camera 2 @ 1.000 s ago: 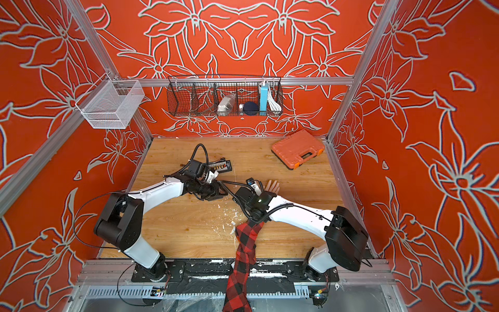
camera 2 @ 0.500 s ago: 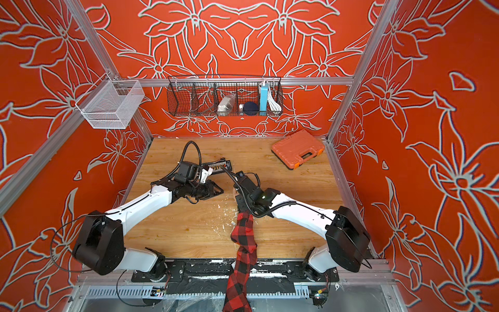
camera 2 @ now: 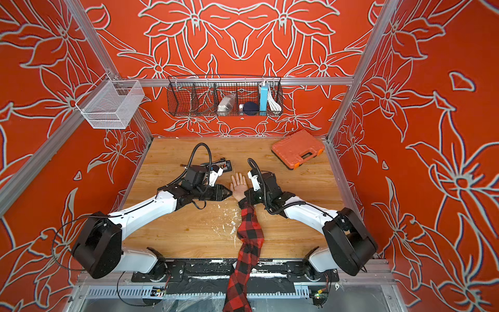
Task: Take off the watch
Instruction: Untie the watch from the hand.
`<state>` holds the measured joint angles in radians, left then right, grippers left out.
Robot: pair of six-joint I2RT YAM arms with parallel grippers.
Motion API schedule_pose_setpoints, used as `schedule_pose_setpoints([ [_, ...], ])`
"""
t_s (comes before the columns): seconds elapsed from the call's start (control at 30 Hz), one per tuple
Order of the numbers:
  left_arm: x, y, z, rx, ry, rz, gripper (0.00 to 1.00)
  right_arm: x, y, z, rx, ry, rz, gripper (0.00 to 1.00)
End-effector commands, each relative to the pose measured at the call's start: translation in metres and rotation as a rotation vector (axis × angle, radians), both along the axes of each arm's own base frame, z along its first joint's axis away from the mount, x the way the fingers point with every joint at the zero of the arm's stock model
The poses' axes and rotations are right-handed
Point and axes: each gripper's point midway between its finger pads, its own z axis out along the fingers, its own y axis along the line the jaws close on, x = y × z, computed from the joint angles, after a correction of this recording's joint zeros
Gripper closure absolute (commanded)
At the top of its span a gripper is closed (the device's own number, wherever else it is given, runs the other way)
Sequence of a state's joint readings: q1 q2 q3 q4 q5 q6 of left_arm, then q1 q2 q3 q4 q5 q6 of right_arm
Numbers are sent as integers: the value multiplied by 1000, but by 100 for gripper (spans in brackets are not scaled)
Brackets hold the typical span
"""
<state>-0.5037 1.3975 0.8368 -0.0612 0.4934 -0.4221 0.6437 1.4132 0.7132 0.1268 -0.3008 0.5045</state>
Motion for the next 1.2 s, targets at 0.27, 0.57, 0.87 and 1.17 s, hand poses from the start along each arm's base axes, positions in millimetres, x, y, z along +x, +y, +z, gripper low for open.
schedule_pose_setpoints([
  [0.27, 5, -24, -3, 63, -215, -117, 59, 11, -18, -11, 215, 123, -40, 100],
  [0.57, 11, -40, -19, 99, -132, -86, 59, 13, -26, -34, 237, 188, -50, 100],
  [0.87, 23, -45, -37, 161, 67, 32, 53, 12, -31, -48, 250, 214, -50, 100],
  [1.17, 22, -46, -50, 341, 137, 75, 52, 12, -31, -45, 274, 211, -48, 100],
])
